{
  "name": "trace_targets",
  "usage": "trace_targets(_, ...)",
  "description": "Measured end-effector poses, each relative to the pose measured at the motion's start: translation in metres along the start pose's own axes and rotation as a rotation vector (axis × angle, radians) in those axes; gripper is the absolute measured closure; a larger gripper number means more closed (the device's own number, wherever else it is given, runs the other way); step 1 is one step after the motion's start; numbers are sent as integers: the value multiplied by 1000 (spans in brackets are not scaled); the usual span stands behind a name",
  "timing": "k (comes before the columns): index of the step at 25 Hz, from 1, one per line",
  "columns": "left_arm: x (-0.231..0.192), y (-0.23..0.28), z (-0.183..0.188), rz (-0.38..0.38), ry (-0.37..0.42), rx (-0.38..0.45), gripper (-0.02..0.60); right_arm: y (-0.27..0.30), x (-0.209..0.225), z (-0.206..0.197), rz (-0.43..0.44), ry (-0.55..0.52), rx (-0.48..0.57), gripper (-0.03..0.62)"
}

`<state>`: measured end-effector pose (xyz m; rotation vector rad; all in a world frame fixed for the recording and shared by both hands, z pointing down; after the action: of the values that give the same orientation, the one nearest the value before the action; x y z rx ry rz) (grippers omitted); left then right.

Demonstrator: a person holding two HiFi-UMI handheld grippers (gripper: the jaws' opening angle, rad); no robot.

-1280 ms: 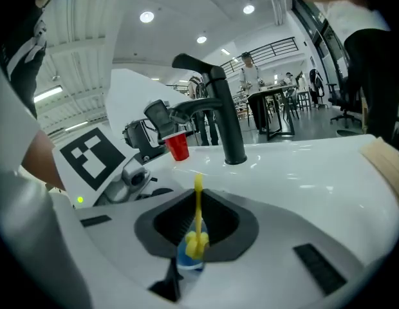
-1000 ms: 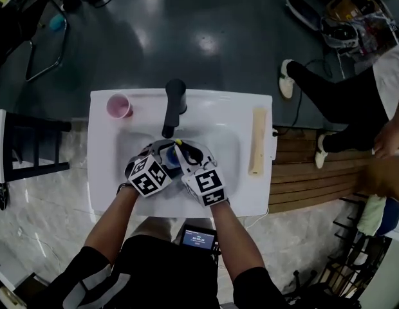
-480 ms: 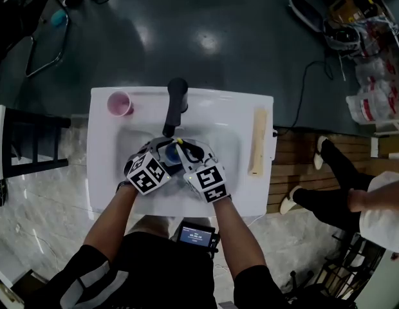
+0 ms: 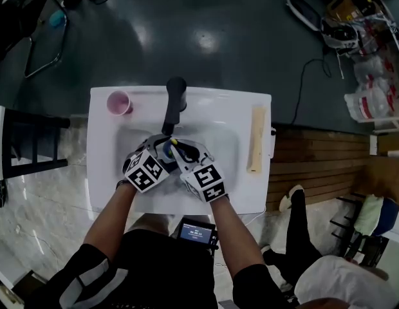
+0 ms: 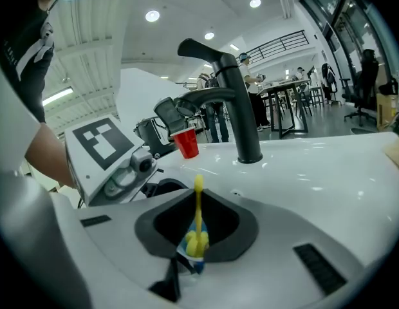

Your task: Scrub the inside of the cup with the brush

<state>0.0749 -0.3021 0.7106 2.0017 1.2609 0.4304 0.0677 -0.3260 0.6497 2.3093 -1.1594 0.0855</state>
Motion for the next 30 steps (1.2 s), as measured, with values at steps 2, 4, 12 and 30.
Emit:
trace_targets(2, 0, 0, 1, -1, -3, 3, 213, 3, -2, 3, 6, 12, 15, 554)
trace_targets(4, 0, -1, 2, 1, -7, 6, 213, 5, -2, 8, 3, 13, 33, 554)
trace_targets(12, -4, -8, 7, 17, -18, 30, 215, 1, 13, 18, -71, 2, 60, 554)
trace_targets(30, -8, -12, 7, 37, -4, 17, 215, -15, -9, 20, -12, -19, 39, 554)
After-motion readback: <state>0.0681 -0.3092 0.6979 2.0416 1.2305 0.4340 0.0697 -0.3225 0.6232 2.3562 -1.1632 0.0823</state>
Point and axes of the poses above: the fingertips, and each gripper's own axes: y forward along the fingers, x to its right, z out of its top, the point moved 1 cm from there along -y, backward along the fingers, and after that the axes turned 2 degrees about z, right-handed, at the moved point
